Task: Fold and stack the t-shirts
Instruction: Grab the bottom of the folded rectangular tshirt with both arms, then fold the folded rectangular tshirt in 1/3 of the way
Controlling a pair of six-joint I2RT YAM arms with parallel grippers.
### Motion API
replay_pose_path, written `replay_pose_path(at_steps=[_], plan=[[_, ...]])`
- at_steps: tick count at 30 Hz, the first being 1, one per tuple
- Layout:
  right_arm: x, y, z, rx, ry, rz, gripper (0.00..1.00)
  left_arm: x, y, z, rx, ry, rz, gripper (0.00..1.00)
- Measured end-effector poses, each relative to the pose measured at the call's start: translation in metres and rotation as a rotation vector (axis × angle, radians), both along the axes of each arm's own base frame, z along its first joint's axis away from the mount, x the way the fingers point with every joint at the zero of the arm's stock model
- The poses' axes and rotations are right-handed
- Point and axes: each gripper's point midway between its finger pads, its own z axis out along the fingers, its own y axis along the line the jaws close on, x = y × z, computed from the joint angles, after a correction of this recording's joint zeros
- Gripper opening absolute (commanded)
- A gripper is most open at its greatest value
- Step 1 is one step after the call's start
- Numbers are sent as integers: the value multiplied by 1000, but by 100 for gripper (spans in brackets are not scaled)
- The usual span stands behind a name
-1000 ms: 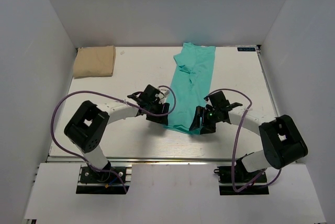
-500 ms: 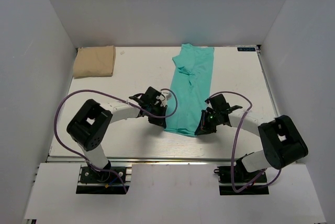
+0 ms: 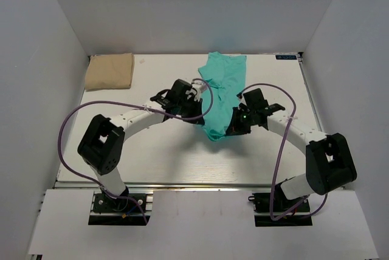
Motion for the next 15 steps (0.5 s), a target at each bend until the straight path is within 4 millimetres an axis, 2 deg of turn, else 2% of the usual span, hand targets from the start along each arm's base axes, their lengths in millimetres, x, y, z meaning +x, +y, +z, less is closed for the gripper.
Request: replay_pose_path(at_steps=[3, 6, 10, 15], plan=[[27, -4, 10, -22, -35, -28, 0, 40, -11, 25, -15, -81, 60, 0], [47, -12, 11, -45, -35, -44, 0, 76, -13, 32, 8, -122, 127, 0], [74, -20, 9, -74, -20, -62, 0, 111, -7, 19, 49, -113, 196, 0], [114, -26, 24, -74, -65, -87, 0, 136, 2, -1, 67, -78, 240, 0]])
